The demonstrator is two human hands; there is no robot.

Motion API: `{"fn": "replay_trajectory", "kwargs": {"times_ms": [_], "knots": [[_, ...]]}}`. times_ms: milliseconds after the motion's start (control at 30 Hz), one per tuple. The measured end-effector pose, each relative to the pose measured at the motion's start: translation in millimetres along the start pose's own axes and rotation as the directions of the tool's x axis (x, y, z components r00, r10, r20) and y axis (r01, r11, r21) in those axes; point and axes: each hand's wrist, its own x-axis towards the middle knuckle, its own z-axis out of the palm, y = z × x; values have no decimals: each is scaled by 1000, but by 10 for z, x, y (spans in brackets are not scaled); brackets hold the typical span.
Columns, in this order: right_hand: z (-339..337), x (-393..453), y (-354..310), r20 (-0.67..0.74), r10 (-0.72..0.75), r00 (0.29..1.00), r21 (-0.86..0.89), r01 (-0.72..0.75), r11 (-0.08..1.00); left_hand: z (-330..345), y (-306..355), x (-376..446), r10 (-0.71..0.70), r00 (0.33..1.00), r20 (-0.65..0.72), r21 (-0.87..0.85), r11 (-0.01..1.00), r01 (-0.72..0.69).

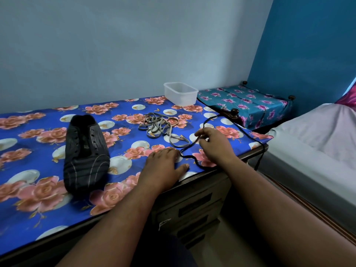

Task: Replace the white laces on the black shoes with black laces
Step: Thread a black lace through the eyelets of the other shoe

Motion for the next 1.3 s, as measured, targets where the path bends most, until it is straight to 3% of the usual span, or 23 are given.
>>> {"fn": "replay_trajectory", "kwargs": {"times_ms": [133, 333, 400, 500, 567, 633, 700, 800, 867, 933, 1000, 1100, 1200, 1267, 1300], "knots": [[35, -75, 107, 221, 26, 975, -277, 37, 960, 19, -17, 17, -4, 1000, -23, -8, 1000, 4], [56, -351, -53, 250, -66, 966, -381, 161, 911, -14, -21, 25, -31, 996, -83, -78, 997, 24], [53, -401, -108, 231, -42, 972, -251, 101, 963, -34, -39, 32, -44, 990, -134, -160, 987, 23], [20, -486, -316, 196, 46, 979, 209, -88, 974, -90, -55, 5, -82, 964, -252, -328, 945, -6], [-13, -550, -483, 253, 108, 961, 489, -224, 843, -133, -67, -51, -144, 956, -256, -548, 836, -21], [-51, -606, -654, 324, 114, 939, 659, -311, 685, -251, -27, -183, -187, 976, -110, -828, 560, 14], [-87, -636, -809, 344, 92, 934, 762, -335, 554, -409, -16, -337, -108, 991, 80, -942, 318, 111], [-134, -686, -1013, 323, 73, 944, 843, -322, 430, -639, -131, -618, 56, 975, 216, -953, 229, 198], [-160, -703, -1090, 318, 69, 946, 847, -316, 427, -772, -247, -779, 63, 972, 227, -944, 260, 204], [-155, -714, -1134, 333, 74, 940, 814, -326, 480, -909, -382, -944, -19, 976, 219, -915, 342, 212], [-113, -727, -1142, 360, 83, 929, 733, -336, 591, -1056, -502, -1104, -133, 973, 188, -866, 445, 228], [31, -780, -1128, 413, 74, 908, 466, -281, 839, -1232, -689, -1288, -269, 959, 90, -761, 602, 241], [252, -864, -1132, 393, 52, 918, 86, -93, 992, -1344, -875, -1426, -299, 953, 43, -706, 666, 241], [407, -941, -1184, 292, -64, 954, -154, 113, 982, -1380, -949, -1506, -291, 957, 18, -673, 704, 227], [479, -1008, -1253, 237, -191, 953, -173, 234, 957, -1399, -972, -1546, -274, 962, 0, -653, 728, 207]]}}
